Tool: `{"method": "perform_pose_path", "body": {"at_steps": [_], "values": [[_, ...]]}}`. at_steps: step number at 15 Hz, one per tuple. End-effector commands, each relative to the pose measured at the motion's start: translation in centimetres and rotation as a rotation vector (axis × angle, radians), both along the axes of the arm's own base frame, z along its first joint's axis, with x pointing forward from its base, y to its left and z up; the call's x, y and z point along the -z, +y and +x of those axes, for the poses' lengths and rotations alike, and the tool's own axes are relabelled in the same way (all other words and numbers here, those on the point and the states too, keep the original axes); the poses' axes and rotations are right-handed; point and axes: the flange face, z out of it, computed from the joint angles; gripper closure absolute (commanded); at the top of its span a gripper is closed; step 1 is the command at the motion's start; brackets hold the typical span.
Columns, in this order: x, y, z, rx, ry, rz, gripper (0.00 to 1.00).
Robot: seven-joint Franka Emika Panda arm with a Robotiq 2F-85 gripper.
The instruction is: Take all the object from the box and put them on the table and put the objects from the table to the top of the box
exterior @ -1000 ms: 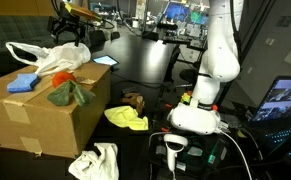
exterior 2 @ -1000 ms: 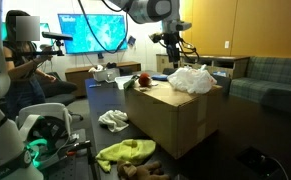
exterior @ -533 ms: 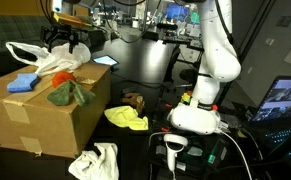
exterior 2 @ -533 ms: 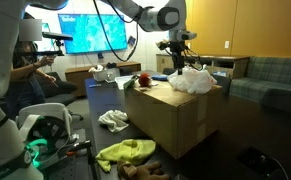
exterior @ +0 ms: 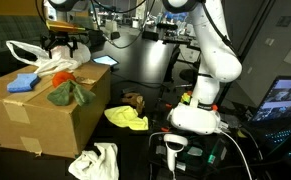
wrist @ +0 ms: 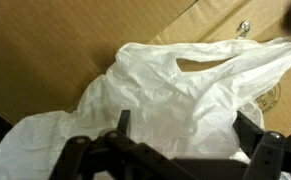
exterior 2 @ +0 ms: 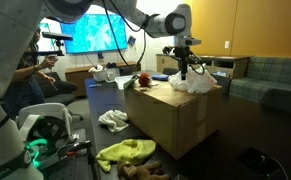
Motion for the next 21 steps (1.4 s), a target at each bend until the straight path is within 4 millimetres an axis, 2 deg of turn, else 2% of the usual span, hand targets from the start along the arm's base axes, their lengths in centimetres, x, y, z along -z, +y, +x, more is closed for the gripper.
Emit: {"method": "perform_pose_path", "body": {"at_steps": [1, 4, 5, 6, 7, 14, 18, 21], "values": [[0.0, 0.5, 1.6, 0.044, 0.023, -0.039, 0.0], [0.4, 0.5, 2.1, 0.059, 0.051, -0.048, 0.02], [0.5, 0.6, 2.2, 0.062, 0.058, -0.051, 0.17], [0.4, 0.6, 2.3, 0.066, 0.064, -0.053, 0.27], [0.5, 0.7, 2.4, 0.067, 0.07, -0.056, 0.29], [-0.6, 1.6, 2.4, 0.076, 0.079, -0.072, 0.85], [-2.2, 2.9, 1.5, 0.067, 0.073, -0.111, 0.93], [-3.4, 4.4, 0.7, 0.055, 0.066, -0.15, 0.91]]}}
